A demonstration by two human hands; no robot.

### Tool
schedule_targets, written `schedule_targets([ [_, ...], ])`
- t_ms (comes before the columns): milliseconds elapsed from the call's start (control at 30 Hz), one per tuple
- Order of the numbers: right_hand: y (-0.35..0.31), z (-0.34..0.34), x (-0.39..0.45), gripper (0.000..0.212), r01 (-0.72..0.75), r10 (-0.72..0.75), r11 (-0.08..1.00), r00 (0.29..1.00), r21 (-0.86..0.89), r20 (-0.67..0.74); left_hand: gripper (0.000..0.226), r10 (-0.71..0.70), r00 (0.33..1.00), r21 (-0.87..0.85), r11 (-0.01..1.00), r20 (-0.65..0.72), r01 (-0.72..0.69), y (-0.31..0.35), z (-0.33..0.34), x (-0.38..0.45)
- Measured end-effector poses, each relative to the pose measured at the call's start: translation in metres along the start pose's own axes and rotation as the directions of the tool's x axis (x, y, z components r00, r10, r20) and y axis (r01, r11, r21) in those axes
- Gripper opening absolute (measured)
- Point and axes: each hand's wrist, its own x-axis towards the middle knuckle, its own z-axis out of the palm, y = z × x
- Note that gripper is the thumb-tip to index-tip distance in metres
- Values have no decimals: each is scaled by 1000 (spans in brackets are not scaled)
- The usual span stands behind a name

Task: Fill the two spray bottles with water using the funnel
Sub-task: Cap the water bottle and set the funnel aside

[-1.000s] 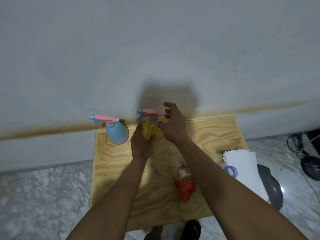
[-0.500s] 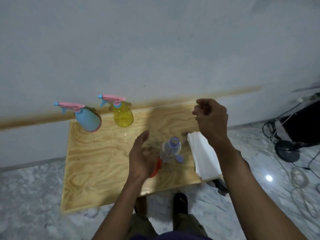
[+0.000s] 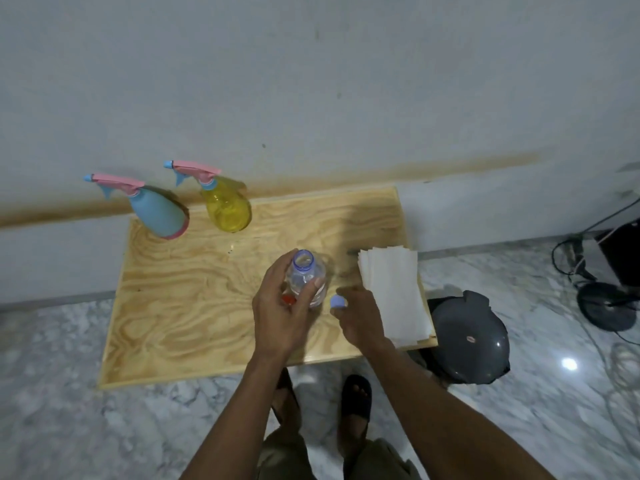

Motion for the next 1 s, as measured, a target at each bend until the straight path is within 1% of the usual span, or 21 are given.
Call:
schedule_targets([
  [67,6,8,4,30,16,-15,1000,1000,-26,5,48,-1,1000,8,1000,-6,1,-3,2,0],
  [167,12,17,10,17,81,-83,992,996,-97,-17,50,-8,1000,4,1000,-15,8,-8,3,-1],
  [200,14,20,11,15,89,-93,989,995,-116,-24,50,-23,1000,-4,1000,-18,23,-9,4,-2],
  [300,17,24,13,23,96,-103,983,994,-159,-34,50,-45,999,-18,999,-20,45,-7,4,-3],
  [367,17,22,14,27,114,-121,982,992,-148,-35,50,-42,999,-21,999,-15,42,-6,3,-2],
  [433,11,14,13,31,95,-100,993,992,-65,-79,49,-55,998,-36,998,-14,55,-6,2,-2],
  [500,-1,-4,10,33,92,-77,994,978,65,-196,49,-56,998,-37,998,-12,56,-6,2,-2],
  [600,-32,-44,-4,32,201,-97,945,925,258,-368,48,-47,999,-43,998,-7,46,-2,2,-3],
  [667,-56,-71,-16,34,291,-135,892,901,345,-412,47,-52,999,-62,997,-9,52,2,2,-4],
  [733,-78,-93,-24,36,397,-257,849,887,350,-383,46,-59,998,-62,996,-11,58,4,2,-5],
  [800,-95,-106,-27,37,507,-437,824,852,253,-287,48,-61,998,-59,996,-18,60,4,1,-6],
  [867,-105,-110,-22,36,608,-585,783,792,132,-177,49,-67,998,-51,997,-17,66,3,1,-6],
  [933,-110,-110,-13,35,684,-680,729,728,15,-88,52,-74,997,-35,997,-18,73,1,1,-6],
  [1000,-114,-110,-5,31,735,-737,675,675,-58,-30,56,-85,996,-31,996,-16,85,0,1,-6],
])
